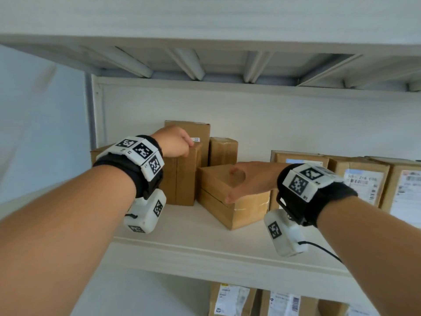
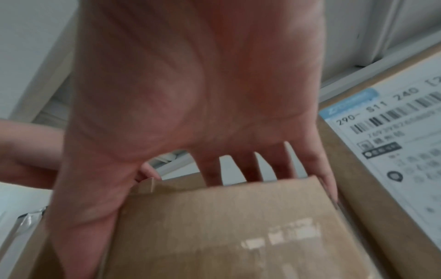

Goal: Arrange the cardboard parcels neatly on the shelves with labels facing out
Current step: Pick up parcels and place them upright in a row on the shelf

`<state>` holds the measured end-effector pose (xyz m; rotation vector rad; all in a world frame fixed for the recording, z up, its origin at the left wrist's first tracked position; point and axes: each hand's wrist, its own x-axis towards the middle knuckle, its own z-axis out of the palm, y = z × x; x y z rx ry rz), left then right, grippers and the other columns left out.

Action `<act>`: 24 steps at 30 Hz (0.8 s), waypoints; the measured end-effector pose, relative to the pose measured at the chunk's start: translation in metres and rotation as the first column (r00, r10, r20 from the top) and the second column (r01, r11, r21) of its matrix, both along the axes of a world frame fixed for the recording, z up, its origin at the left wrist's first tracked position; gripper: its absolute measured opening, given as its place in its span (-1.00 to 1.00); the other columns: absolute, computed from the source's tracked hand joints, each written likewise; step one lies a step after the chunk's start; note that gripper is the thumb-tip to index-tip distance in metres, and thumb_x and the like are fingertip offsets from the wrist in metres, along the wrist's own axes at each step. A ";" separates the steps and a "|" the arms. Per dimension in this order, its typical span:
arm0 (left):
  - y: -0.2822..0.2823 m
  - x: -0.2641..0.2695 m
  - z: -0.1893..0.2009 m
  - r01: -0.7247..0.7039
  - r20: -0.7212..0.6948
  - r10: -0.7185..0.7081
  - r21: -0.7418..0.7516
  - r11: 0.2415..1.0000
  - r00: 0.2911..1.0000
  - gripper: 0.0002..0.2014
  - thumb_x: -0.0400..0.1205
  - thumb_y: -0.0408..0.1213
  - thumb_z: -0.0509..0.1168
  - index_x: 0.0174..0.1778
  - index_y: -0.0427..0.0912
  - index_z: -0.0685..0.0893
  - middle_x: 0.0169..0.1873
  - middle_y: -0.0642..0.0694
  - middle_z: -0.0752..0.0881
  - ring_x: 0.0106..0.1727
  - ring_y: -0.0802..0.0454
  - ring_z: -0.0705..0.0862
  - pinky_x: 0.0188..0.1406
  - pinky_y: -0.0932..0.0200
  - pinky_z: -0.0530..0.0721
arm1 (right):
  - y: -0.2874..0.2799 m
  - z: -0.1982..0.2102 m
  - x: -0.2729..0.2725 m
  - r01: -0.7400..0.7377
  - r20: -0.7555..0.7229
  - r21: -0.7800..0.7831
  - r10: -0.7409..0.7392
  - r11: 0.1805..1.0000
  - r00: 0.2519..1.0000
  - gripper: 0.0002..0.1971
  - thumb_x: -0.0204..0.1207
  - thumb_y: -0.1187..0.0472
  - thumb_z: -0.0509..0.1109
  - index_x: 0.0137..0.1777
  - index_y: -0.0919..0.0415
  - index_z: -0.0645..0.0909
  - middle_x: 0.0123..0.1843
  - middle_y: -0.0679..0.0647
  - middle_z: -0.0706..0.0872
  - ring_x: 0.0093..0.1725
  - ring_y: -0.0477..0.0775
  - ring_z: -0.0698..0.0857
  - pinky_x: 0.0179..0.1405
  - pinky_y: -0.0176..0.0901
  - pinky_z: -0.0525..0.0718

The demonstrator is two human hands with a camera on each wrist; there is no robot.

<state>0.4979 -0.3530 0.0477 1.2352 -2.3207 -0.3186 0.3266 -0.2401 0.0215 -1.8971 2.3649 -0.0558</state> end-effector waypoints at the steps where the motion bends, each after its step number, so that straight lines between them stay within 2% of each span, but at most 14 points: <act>1: -0.001 0.002 0.000 0.003 -0.006 -0.003 0.001 1.000 1.000 -0.62 0.61 -0.45 0.29 0.34 -0.09 0.68 0.45 -0.09 0.57 0.48 -0.08 0.48 0.44 0.04 0.41 | -0.001 0.000 0.000 0.010 0.014 -0.032 -0.010 0.999 1.000 -0.03 0.30 -0.29 0.47 0.66 -0.01 0.14 0.64 -0.03 0.29 0.57 0.06 0.34 0.52 -0.02 0.36; 3: -0.002 0.005 0.002 0.013 -0.017 -0.013 -0.010 1.000 1.000 -0.61 0.64 -0.49 0.23 0.36 -0.13 0.68 0.46 -0.11 0.56 0.49 -0.08 0.48 0.46 0.07 0.40 | -0.002 0.005 0.000 0.032 0.053 -0.105 -0.026 0.994 0.998 -0.10 0.31 -0.24 0.46 0.63 -0.02 0.20 0.59 0.00 0.36 0.49 0.09 0.41 0.45 0.00 0.43; 6: 0.000 0.006 0.005 0.025 -0.014 -0.025 -0.019 1.000 1.000 -0.59 0.66 -0.53 0.17 0.38 -0.15 0.66 0.47 -0.12 0.56 0.50 -0.09 0.47 0.49 0.08 0.39 | 0.001 0.021 0.000 0.065 0.089 -0.223 -0.046 0.973 0.995 -0.19 0.27 -0.23 0.43 0.52 -0.01 0.31 0.42 0.05 0.49 0.27 0.09 0.51 0.27 0.03 0.57; 10: 0.000 0.005 0.008 0.025 0.025 -0.025 -0.004 1.000 0.999 -0.48 0.65 -0.51 0.19 0.57 -0.18 0.45 0.55 -0.16 0.45 0.55 -0.12 0.41 0.49 0.07 0.39 | 0.004 0.046 0.001 0.107 0.141 -0.469 -0.045 0.877 0.989 -0.28 0.23 -0.26 0.41 0.37 0.03 0.43 0.23 0.02 0.51 0.09 0.05 0.56 -0.03 -0.04 0.61; 11: -0.003 0.005 0.010 0.025 -0.012 -0.025 0.015 1.000 1.000 -0.40 0.63 -0.49 0.25 0.62 -0.17 0.35 0.57 -0.17 0.41 0.56 -0.13 0.39 0.47 0.07 0.40 | 0.004 0.051 0.003 0.124 0.165 -0.525 -0.042 0.842 0.985 -0.30 0.22 -0.27 0.41 0.33 0.03 0.46 0.21 0.02 0.51 0.06 0.04 0.57 -0.06 -0.05 0.61; 14: -0.009 0.004 0.012 0.078 -0.142 -0.073 0.030 0.996 0.987 0.02 0.46 -0.43 0.50 0.72 0.00 0.00 0.64 -0.18 0.23 0.60 -0.16 0.31 0.46 0.01 0.41 | 0.002 0.060 0.010 0.133 0.187 -0.602 -0.022 0.787 0.982 -0.33 0.24 -0.27 0.41 0.30 0.05 0.48 0.17 0.00 0.53 0.05 0.02 0.58 -0.05 -0.06 0.62; 16: -0.008 0.004 0.015 0.130 -0.163 -0.131 -0.022 0.991 0.978 0.25 0.33 -0.41 0.61 0.70 0.16 -0.17 0.68 -0.16 0.10 0.64 -0.16 0.22 0.49 -0.05 0.37 | -0.002 0.063 0.015 0.136 0.189 -0.626 -0.020 0.768 0.982 -0.32 0.24 -0.28 0.40 0.31 0.07 0.49 0.17 0.00 0.54 0.06 0.03 0.57 -0.04 -0.05 0.63; 18: -0.007 0.001 0.018 0.178 -0.161 -0.193 -0.102 0.979 0.968 0.38 0.23 -0.37 0.67 0.67 0.25 -0.25 0.70 -0.13 -0.02 0.67 -0.13 0.12 0.48 -0.02 0.32 | -0.006 0.066 0.019 0.153 0.213 -0.653 -0.014 0.742 0.977 -0.30 0.23 -0.31 0.39 0.31 0.08 0.49 0.18 0.00 0.56 0.08 0.03 0.58 -0.04 -0.03 0.63; 21: -0.008 -0.005 0.020 0.223 -0.161 -0.260 -0.216 0.951 0.952 0.40 0.18 -0.31 0.70 0.65 0.31 -0.24 0.71 -0.09 -0.12 0.68 -0.11 0.10 0.44 0.07 0.31 | -0.011 0.073 0.021 0.200 0.265 -0.700 -0.010 0.686 0.964 -0.28 0.27 -0.42 0.33 0.28 0.09 0.52 0.13 -0.04 0.57 0.08 0.02 0.57 -0.04 -0.06 0.55; 22: -0.007 -0.007 0.020 0.234 -0.172 -0.285 -0.266 0.935 0.943 0.37 0.17 -0.28 0.70 0.66 0.28 -0.17 0.70 -0.09 -0.08 0.68 -0.11 0.13 0.45 0.08 0.31 | -0.011 0.076 0.021 0.213 0.280 -0.713 -0.007 0.668 0.960 -0.27 0.28 -0.47 0.29 0.25 0.09 0.54 0.10 -0.04 0.57 0.07 0.03 0.58 -0.02 -0.06 0.55; 24: -0.004 -0.012 0.022 0.264 -0.200 -0.344 -0.341 0.902 0.917 0.25 0.16 -0.22 0.69 0.66 0.13 0.03 0.64 -0.09 0.17 0.60 -0.09 0.29 0.49 0.03 0.41 | -0.011 0.081 0.020 0.232 0.305 -0.730 0.003 0.643 0.952 -0.25 0.28 -0.55 0.20 0.16 0.09 0.55 0.07 -0.01 0.61 0.04 0.06 0.62 0.02 -0.04 0.60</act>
